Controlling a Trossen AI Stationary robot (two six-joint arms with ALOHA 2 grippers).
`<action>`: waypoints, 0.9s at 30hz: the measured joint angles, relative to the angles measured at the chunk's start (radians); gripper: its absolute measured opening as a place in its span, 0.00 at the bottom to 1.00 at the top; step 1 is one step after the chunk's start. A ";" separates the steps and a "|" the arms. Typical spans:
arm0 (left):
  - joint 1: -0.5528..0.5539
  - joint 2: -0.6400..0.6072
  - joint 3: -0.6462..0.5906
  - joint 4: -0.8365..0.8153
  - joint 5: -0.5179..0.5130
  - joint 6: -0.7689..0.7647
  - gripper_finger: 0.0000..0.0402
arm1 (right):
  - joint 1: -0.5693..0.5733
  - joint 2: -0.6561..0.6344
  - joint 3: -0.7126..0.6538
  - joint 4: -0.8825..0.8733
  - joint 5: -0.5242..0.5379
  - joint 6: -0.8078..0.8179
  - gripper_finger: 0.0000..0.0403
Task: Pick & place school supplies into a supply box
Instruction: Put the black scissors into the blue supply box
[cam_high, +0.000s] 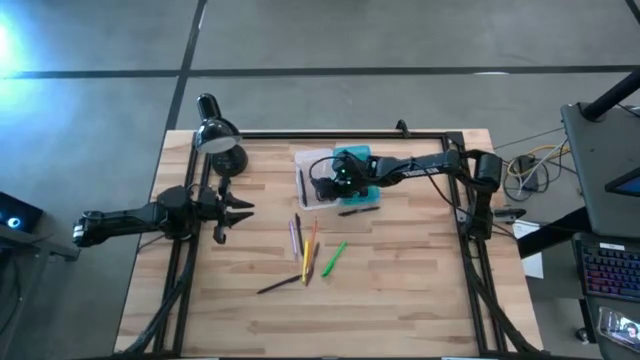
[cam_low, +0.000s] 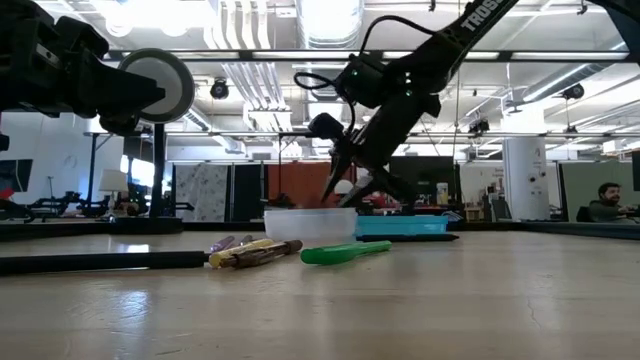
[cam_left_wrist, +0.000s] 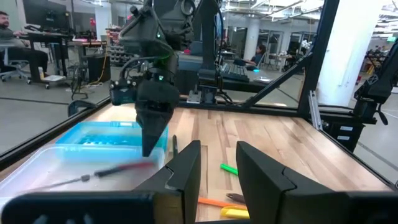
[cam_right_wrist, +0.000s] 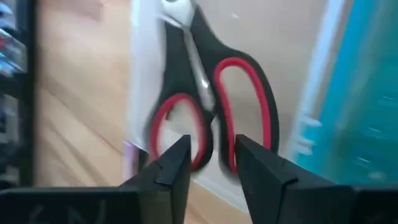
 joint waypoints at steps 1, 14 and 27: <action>0.000 0.000 0.000 0.000 0.000 0.000 0.22 | 0.000 0.000 0.012 -0.042 0.004 -0.022 0.32; 0.000 0.000 0.000 0.000 0.000 0.000 0.22 | -0.002 0.000 0.150 -0.102 0.071 -0.241 0.44; 0.000 0.000 0.000 0.000 0.000 0.000 0.22 | -0.010 0.272 0.456 -0.236 0.004 -0.538 0.34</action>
